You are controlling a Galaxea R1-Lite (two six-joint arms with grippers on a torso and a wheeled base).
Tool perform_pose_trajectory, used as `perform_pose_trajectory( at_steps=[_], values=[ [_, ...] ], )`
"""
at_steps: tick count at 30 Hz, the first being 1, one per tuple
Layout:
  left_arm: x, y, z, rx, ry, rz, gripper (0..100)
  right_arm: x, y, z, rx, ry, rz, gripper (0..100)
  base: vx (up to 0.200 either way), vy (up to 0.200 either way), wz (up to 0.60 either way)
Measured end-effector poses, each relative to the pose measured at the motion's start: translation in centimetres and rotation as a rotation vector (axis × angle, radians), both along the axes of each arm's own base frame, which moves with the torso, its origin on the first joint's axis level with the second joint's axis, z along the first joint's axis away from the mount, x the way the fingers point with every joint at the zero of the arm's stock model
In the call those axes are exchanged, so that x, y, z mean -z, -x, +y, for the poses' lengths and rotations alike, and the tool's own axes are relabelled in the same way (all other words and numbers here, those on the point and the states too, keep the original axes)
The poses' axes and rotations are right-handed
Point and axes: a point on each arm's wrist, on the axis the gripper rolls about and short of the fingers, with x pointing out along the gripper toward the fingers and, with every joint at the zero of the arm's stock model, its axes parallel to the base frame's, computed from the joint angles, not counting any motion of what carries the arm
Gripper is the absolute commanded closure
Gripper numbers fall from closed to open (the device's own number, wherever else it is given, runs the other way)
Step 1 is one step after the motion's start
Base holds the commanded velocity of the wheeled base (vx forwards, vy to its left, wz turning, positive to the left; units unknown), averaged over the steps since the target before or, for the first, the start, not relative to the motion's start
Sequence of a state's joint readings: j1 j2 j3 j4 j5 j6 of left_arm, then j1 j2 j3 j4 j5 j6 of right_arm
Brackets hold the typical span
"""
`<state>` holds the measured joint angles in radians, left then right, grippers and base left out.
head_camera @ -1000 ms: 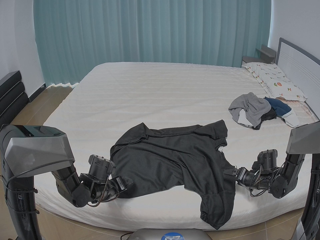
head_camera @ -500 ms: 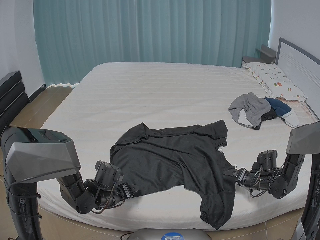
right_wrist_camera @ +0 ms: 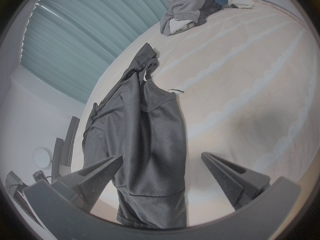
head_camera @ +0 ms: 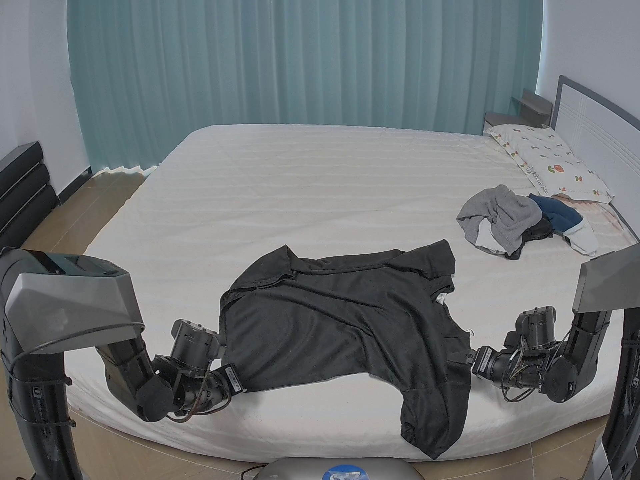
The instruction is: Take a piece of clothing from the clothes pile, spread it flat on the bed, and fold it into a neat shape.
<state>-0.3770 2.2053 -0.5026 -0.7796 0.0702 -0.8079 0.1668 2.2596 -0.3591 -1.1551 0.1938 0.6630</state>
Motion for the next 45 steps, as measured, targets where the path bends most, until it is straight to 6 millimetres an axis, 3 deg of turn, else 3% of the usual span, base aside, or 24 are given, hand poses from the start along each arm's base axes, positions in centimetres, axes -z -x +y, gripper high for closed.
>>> perform_pose_trajectory(
  at_steps=[14,22,23,33,45],
  values=[
    [-2.5,1.3,7.9,0.02,-0.211,0.139,100,0.6,-1.0,0.1,0.007,-0.009,-0.083,0,0.0,0.0,0.0],
    [-3.5,1.2,9.7,-0.008,-0.225,0.121,100,1.6,-2.5,0.1,0.014,-0.011,-0.1,0,0.0,0.0,0.0],
    [-3.5,1.2,9.7,-0.008,-0.226,0.12,100,1.8,-2.6,0.2,0.014,-0.011,-0.1,100,0.0,0.0,0.0],
    [-3.1,1.5,9.8,0.007,-0.235,0.141,100,2.5,-3.5,-0.3,0.036,-0.009,-0.098,100,0.0,0.0,0.0],
    [-2.7,2.5,9.0,0.096,-0.181,0.202,100,1.3,-3.3,-3.6,0.092,0.036,-0.105,100,0.0,0.0,0.0]
  ],
)
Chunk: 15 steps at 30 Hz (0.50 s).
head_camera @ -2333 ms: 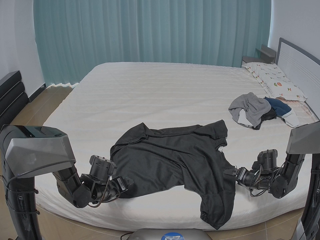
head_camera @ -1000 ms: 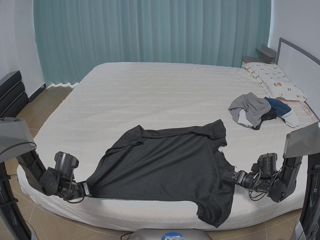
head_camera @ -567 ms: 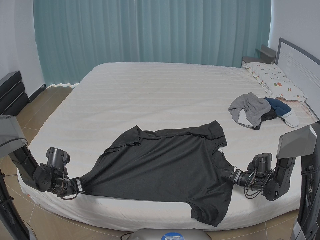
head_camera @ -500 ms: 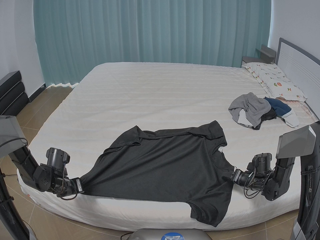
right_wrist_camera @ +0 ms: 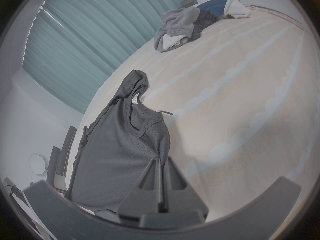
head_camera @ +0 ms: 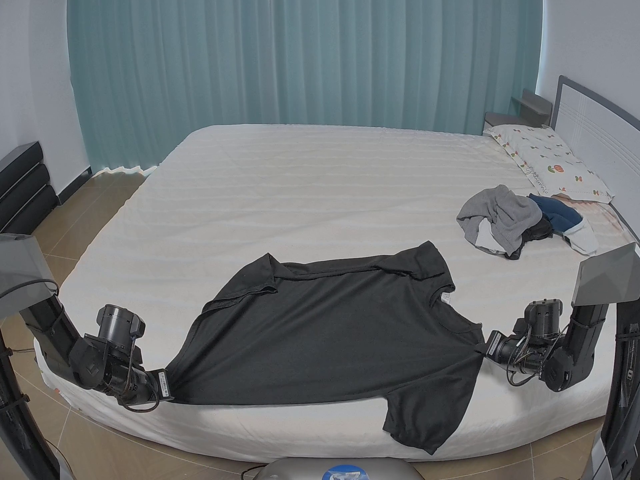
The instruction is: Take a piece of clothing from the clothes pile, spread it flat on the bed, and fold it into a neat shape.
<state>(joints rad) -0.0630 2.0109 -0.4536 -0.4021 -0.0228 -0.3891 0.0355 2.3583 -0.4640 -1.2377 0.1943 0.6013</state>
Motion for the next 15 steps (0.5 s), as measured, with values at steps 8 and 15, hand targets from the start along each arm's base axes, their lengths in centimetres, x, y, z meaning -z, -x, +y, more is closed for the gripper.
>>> perform_pose_trajectory(
  at_steps=[8,15],
  values=[
    [-0.1,0.4,-0.9,0.037,0.011,0.018,100,0.1,-0.1,-0.5,0.01,0.008,-0.006,0,0.0,0.0,0.0],
    [-0.3,0.2,-1.2,0.053,0.042,0.009,100,-0.1,-0.1,-0.3,0.008,-0.001,-0.018,0,0.0,0.0,0.0]
  ],
)
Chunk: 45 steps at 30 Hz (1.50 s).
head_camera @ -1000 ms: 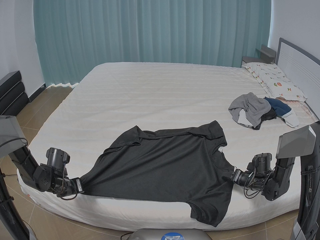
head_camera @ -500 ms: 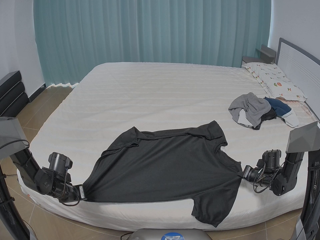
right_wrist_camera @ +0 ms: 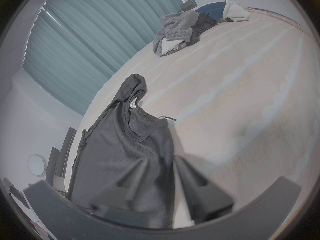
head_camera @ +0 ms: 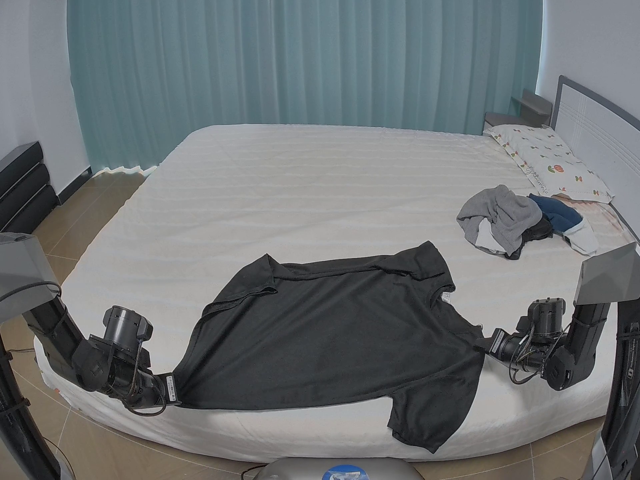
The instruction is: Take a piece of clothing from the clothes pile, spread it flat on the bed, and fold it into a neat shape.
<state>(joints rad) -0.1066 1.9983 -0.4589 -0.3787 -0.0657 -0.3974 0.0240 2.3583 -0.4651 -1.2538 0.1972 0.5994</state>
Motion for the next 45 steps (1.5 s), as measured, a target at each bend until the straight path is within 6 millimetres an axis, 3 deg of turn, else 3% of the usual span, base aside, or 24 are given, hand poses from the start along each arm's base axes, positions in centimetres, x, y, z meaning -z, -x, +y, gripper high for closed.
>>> perform_pose_trajectory(
  at_steps=[14,25,35,45],
  values=[
    [-0.3,-0.5,-0.2,-0.003,0.051,-0.028,100,-1.5,0.3,0.3,0.018,-0.017,-0.029,0,0.0,0.0,0.0],
    [-0.6,-1.0,-0.3,-0.074,0.093,-0.061,100,-2.2,0.3,1.6,0.0,-0.013,-0.051,0,0.0,0.0,0.0],
    [-0.7,-1.3,0.5,-0.1,0.109,-0.067,100,-2.3,-0.1,3.0,-0.031,-0.01,-0.061,0,0.0,0.0,0.0],
    [-1.2,-2.2,0.9,-0.16,0.206,-0.079,100,-0.9,-0.5,2.4,0.03,-0.065,-0.03,0,0.0,0.0,0.0]
  ],
)
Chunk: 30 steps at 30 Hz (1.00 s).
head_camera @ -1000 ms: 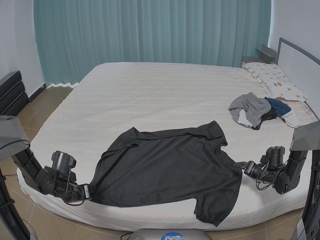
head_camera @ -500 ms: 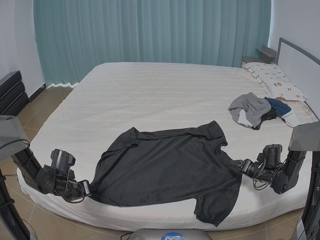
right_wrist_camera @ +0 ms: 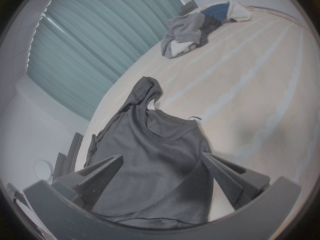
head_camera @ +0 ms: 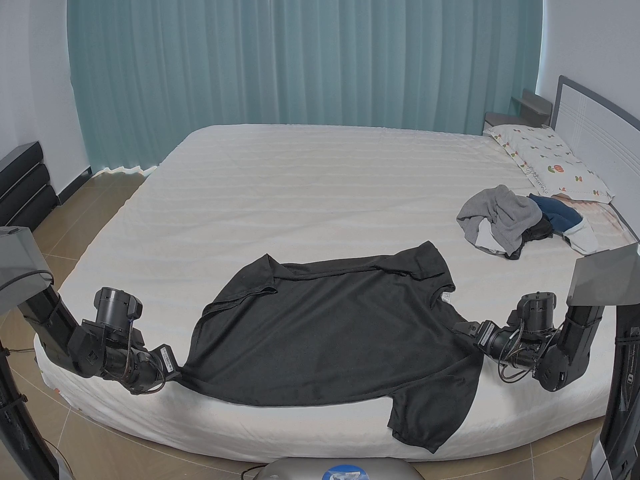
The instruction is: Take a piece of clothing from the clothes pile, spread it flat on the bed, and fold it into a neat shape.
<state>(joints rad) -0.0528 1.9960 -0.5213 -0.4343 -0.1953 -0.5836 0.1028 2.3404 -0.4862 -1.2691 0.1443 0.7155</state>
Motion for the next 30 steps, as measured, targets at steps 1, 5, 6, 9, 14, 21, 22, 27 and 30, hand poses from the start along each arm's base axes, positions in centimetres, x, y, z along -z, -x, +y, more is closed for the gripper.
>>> perform_pose_trajectory(
  at_steps=[1,5,6,9,14,21,22,27,30],
  values=[
    [0.0,0.1,0.0,0.001,0.002,0.006,100,0.1,-0.1,-0.1,0.004,-0.002,0.002,0,0.0,0.0,0.0],
    [0.2,0.7,0.1,0.021,-0.009,0.023,100,0.4,-0.1,-0.2,0.014,-0.009,0.009,0,0.0,0.0,0.0],
    [0.3,0.8,0.1,0.028,-0.013,0.029,100,0.4,-0.2,-0.2,0.019,-0.014,0.006,0,0.0,0.0,0.0],
    [0.4,1.1,0.0,0.035,-0.017,0.034,100,0.2,-0.3,-0.3,0.028,-0.025,-0.017,0,0.0,0.0,0.0],
    [0.5,1.0,0.0,0.037,-0.015,0.034,100,0.3,-0.2,-0.3,0.031,-0.029,-0.019,0,0.0,0.0,0.0],
    [0.8,1.2,0.0,0.041,-0.017,0.044,0,0.3,0.2,-0.1,0.045,-0.059,-0.002,0,0.0,0.0,0.0],
    [0.8,1.2,0.0,0.043,-0.017,0.047,0,0.3,0.2,-0.1,0.045,-0.061,-0.002,0,0.0,0.0,0.0],
    [0.8,1.3,-0.1,0.038,-0.025,0.052,0,0.1,0.4,0.1,0.047,-0.073,0.0,0,0.0,0.0,0.0],
    [0.6,1.1,0.1,0.028,-0.026,0.039,0,0.0,0.4,0.2,0.046,-0.077,0.0,0,0.0,0.0,0.0]
  ],
)
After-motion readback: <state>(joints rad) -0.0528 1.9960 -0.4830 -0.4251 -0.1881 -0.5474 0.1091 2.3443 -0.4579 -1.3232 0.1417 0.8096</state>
